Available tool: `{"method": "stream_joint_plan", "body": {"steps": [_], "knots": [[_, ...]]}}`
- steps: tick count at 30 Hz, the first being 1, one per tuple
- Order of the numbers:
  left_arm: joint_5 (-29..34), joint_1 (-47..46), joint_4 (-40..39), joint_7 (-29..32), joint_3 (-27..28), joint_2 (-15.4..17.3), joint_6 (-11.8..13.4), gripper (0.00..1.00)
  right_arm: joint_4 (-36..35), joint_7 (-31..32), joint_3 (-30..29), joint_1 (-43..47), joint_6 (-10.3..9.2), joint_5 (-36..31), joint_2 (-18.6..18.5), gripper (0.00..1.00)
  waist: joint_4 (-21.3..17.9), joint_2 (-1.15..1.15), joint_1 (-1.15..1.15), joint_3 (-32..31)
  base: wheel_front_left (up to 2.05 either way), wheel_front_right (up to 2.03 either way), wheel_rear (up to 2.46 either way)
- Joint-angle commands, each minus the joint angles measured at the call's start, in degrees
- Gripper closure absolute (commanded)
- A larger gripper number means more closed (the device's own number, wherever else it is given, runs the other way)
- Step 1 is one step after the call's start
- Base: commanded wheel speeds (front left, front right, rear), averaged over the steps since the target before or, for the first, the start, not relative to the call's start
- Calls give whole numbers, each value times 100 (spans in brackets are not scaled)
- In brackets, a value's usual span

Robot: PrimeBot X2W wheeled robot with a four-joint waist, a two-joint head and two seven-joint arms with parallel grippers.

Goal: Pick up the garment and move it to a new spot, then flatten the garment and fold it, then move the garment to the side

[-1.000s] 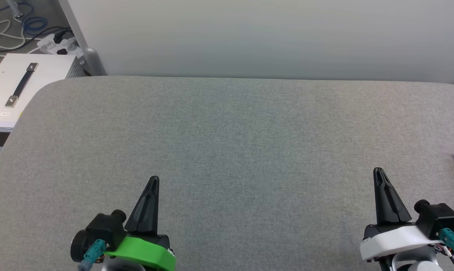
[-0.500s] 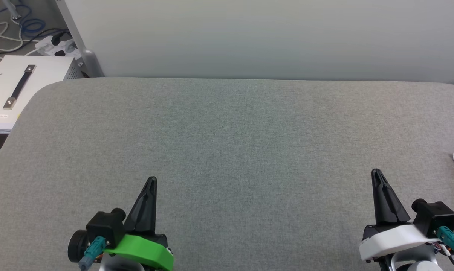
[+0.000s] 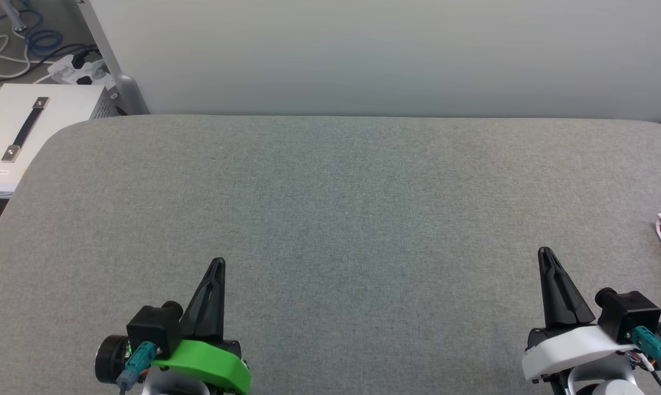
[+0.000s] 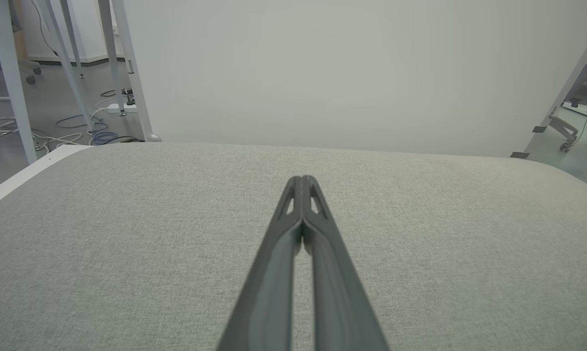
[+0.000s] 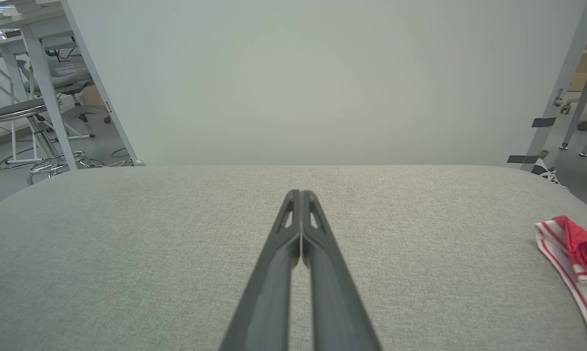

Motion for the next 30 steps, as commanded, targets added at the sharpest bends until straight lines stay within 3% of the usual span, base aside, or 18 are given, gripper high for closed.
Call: {"method": "stream_joint_plan", "body": {"steps": [1, 30], "knots": [[69, -63, -39, 42, 40, -19, 43, 100, -41, 34, 13, -33, -2, -69, 4, 100, -4, 0, 0, -2, 0, 0, 0], [375, -122, -116, 378, 184, -47, 212, 100, -103, 365, 36, -64, -3, -273, 7, 100, -78, 0, 0, -32, 0, 0, 0]]}}
